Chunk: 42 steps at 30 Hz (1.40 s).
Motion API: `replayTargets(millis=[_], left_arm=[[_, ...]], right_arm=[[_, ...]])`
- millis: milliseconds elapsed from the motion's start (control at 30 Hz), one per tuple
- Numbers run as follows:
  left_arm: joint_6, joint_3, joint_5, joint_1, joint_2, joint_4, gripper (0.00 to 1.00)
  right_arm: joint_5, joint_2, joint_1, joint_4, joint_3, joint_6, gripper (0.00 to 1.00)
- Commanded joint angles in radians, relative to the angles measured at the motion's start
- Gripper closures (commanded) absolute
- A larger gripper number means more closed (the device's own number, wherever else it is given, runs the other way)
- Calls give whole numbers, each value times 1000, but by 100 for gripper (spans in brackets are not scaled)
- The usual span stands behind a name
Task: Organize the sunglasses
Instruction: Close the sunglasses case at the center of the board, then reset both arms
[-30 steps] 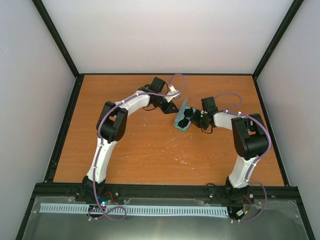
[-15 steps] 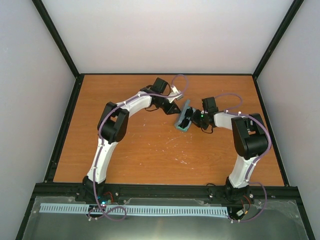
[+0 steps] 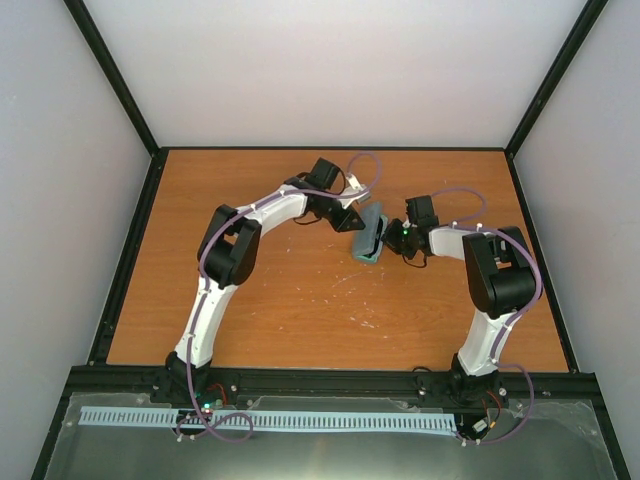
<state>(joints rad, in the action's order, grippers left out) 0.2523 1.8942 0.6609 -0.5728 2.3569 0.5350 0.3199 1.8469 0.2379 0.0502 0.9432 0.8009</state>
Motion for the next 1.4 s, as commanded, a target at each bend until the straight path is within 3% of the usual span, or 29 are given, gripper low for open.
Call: replayTargets(millis=[0, 300, 433, 600, 667, 767, 833, 1067, 1367], left_arm=[[-4, 10, 27, -49, 57, 5, 82], [-3, 7, 17, -49, 67, 12, 82], [-13, 7, -14, -31, 17, 6, 71], [-30, 28, -31, 74, -106, 2, 44], [-26, 36, -42, 130, -169, 18, 31], [-26, 21, -68, 229, -270, 64, 1], [-25, -30, -98, 304, -338, 78, 1], [57, -335, -239, 508, -533, 51, 1], [58, -461, -248, 565, -588, 31, 0]], right_arm=[[62, 32, 17, -52, -16, -7, 97], [63, 36, 15, -38, -9, -17, 97], [-4, -33, 6, 70, -3, -59, 97], [-119, -192, -70, 252, 7, -145, 87], [-151, -261, -106, 319, 12, -179, 72], [-193, -341, -158, 407, 22, -241, 46], [-209, -364, -184, 470, 41, -274, 41], [-237, -360, -218, 559, 91, -316, 39], [-205, -333, -225, 518, 102, -302, 41]])
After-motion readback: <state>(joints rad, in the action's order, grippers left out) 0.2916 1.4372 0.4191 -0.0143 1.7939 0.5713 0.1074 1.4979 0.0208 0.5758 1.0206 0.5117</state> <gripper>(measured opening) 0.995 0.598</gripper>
